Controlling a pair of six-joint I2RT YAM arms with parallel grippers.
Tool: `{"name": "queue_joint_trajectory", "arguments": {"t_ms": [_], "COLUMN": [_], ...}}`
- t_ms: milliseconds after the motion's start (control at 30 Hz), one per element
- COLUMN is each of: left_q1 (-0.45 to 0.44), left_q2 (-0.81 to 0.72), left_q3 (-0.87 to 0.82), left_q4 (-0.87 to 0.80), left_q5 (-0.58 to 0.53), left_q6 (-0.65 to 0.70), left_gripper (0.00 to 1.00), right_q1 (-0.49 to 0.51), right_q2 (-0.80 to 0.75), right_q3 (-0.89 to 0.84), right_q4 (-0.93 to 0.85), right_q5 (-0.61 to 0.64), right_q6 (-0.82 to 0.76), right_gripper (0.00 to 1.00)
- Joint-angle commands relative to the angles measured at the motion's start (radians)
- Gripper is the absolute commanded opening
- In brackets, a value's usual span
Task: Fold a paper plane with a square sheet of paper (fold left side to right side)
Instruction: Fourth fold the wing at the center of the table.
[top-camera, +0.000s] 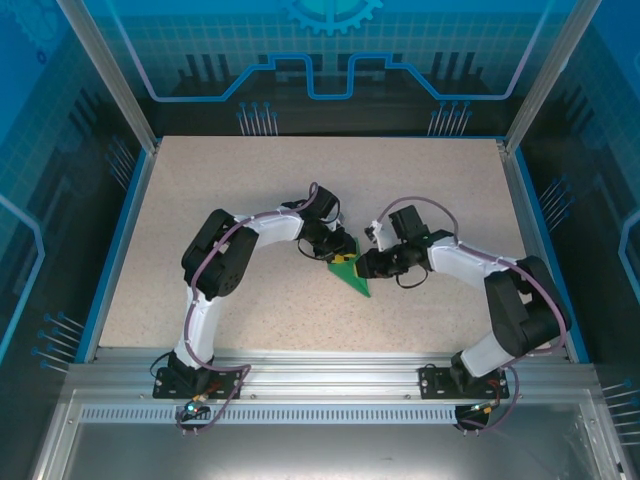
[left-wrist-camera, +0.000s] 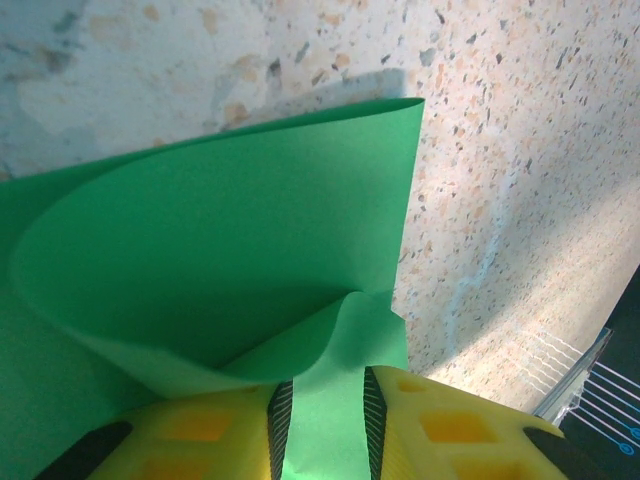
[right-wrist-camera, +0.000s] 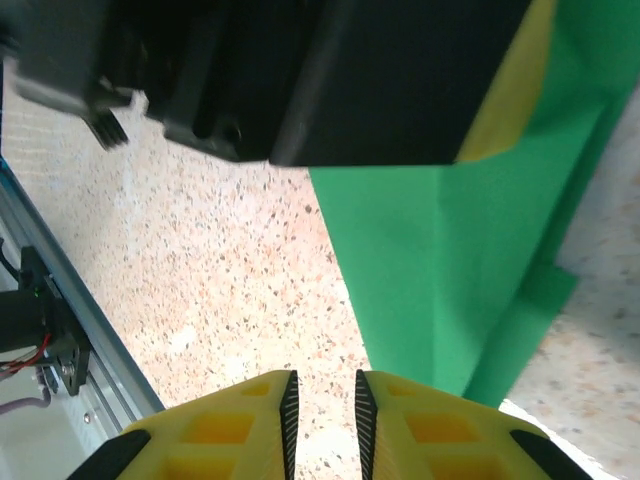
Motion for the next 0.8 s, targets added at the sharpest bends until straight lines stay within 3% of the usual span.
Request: {"name": "queue_joint_trajectory", "arguments": {"t_ms": [0, 767], "left_q1": [0.002, 0.004], "left_q2": [0.042, 0.059], "left_q3": [-0.041, -0.02], "left_q4": [-0.051, -0.066], "left_q5": [-0.066, -0.082], "left_q6": [0.01, 0.015], "left_gripper": [0.31, 0.31], "right_q1": [0.036, 0.051], "right_q2": [0.056, 0.143], "right_q3": [0.01, -0.042], "right_q4": [0.021, -0.05], "right_q5": [-0.02, 0.065], "right_q6": [0.024, 0.021], "right_gripper": [0.24, 0.22]}}
